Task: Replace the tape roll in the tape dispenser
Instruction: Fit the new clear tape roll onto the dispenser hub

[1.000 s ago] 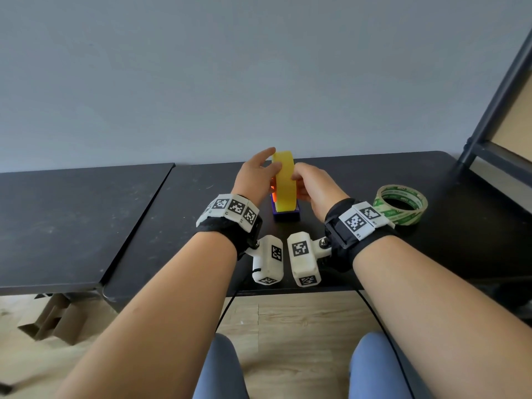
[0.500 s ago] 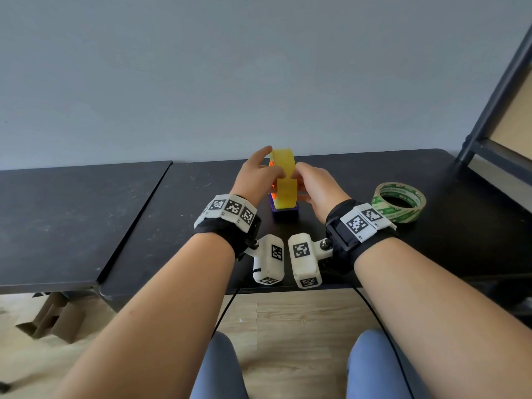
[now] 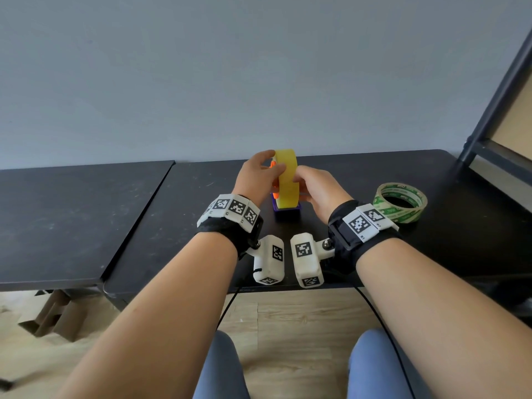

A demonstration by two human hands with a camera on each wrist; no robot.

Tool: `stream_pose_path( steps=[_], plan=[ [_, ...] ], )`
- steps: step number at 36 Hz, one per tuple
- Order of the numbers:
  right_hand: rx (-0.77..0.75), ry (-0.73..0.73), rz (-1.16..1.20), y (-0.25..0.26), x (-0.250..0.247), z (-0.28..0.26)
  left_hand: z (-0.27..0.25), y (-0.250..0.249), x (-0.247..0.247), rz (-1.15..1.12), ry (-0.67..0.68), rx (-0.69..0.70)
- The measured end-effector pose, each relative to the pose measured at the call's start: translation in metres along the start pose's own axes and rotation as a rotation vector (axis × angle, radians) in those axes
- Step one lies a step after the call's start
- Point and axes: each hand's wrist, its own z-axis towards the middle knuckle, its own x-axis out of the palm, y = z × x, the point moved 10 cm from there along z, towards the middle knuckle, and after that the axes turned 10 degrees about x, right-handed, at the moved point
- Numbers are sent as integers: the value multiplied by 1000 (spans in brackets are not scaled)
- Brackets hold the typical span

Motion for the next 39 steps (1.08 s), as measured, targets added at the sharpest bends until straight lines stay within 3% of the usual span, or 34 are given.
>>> stream_pose_path(
  steps=[12,27,39],
  plan=[
    [80,-15,-48,-4,1,9,4,0,0,48,-22,-3],
    [11,43,90,-4,4,1,-4,4,6,-9,92,-23],
    [22,-26,8,-5,-3,1,-5,-5,5,93,45,18]
  ],
)
